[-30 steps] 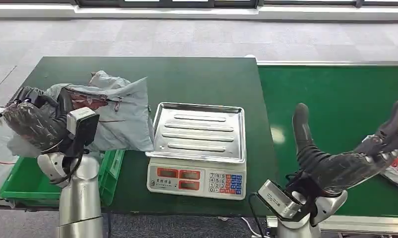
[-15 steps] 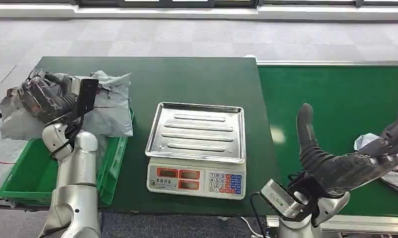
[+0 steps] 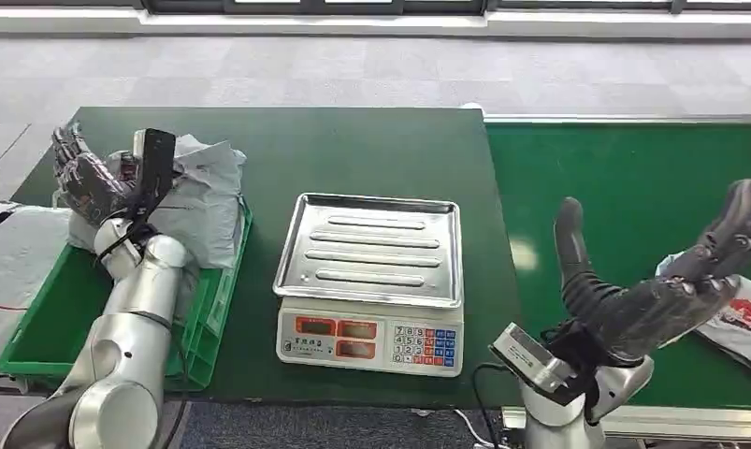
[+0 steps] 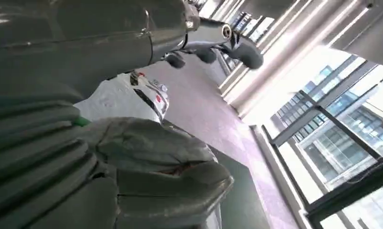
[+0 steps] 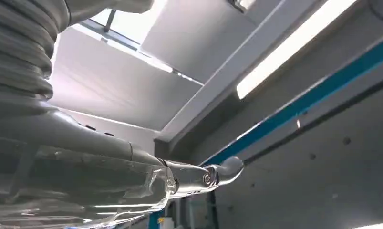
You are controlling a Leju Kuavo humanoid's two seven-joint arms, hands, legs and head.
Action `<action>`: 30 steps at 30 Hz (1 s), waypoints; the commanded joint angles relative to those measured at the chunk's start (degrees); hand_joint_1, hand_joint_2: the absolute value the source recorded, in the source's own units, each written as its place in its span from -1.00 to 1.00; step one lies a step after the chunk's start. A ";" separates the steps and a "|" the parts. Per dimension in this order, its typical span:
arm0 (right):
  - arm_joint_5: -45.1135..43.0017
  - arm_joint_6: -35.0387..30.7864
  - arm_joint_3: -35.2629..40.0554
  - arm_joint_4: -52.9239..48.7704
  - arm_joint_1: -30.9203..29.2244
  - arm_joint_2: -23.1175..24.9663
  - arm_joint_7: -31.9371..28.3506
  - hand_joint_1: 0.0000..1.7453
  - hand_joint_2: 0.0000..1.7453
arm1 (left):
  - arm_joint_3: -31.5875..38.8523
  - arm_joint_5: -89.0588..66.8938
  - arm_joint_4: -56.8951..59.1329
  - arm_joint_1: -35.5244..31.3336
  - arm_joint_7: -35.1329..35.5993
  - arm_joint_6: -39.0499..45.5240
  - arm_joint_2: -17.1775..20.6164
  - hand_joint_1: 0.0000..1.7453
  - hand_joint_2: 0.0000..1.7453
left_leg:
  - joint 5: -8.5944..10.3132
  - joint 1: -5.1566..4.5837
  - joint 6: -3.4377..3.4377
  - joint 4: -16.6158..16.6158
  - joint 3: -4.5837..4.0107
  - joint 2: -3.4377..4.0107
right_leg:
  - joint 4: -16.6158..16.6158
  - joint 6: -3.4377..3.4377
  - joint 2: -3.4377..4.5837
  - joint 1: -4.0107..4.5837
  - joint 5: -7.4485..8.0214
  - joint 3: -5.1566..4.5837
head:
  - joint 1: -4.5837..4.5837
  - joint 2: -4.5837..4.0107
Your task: Moved the parcel from conveyor to table for the left to box.
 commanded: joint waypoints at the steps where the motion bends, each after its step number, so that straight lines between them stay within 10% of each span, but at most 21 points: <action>1: -0.19 0.13 -3.72 6.12 1.78 2.58 -0.35 -1.00 1.00 | 5.97 1.97 -1.02 -0.83 -2.42 0.20 0.20 -1.00 -1.00 | 0.01 0.03 0.02 -0.10 0.13 -0.02 | -0.12 0.00 -0.05 0.03 0.01 0.16 | 0.00 0.00; 8: 0.38 0.13 -5.57 8.49 1.75 2.58 -0.35 -1.00 1.00 | 20.09 15.23 -15.66 0.25 -26.28 0.20 -6.19 -1.00 -1.00 | 0.00 0.08 0.05 -0.13 0.16 0.04 | -0.21 0.01 0.00 0.09 0.04 0.20 | 0.00 0.00; 13: 1.01 0.13 -7.34 9.48 1.55 2.58 -0.35 -1.00 1.00 | 13.56 32.30 -31.12 5.68 -37.16 0.20 -9.86 -1.00 -1.00 | 0.00 0.06 0.03 -0.06 0.09 0.01 | -0.12 -0.01 -0.02 0.07 0.02 0.12 | 0.00 0.00; 14: 1.53 0.13 -8.76 9.45 1.33 2.58 -0.35 -1.00 1.00 | 8.02 37.59 -37.41 9.07 -37.16 0.20 -9.85 -1.00 1.00 | 0.00 0.07 0.05 -0.13 0.14 -0.02 | -0.22 0.01 -0.06 0.08 0.03 0.20 | 0.00 0.00; 23: 25.00 0.13 -27.78 19.08 -6.26 -1.32 12.10 -1.00 1.00 | -34.99 47.51 -62.44 30.32 -35.42 -16.77 -6.08 -1.00 1.00 | 0.02 0.02 0.09 -0.06 0.02 -0.41 | -0.19 0.10 -0.43 0.02 -0.05 0.22 | 0.00 0.00; 28: 26.55 0.13 -27.79 19.90 -6.25 -3.61 15.68 -1.00 1.00 | -37.98 49.49 -63.03 32.94 -35.81 -19.18 -5.92 -1.00 1.00 | -0.12 -0.02 0.23 -0.08 0.10 -0.26 | -0.20 0.25 -0.29 -0.17 -0.10 0.28 | 0.00 0.00; 30: 32.89 0.13 -24.15 20.38 -3.91 -10.52 28.74 -1.00 1.00 | -39.85 53.04 -62.01 35.56 -35.90 -25.16 -5.79 -1.00 1.00 | -0.13 -0.08 0.26 -0.07 0.09 -0.29 | -0.17 0.25 -0.32 -0.24 -0.12 0.26 | 0.00 0.00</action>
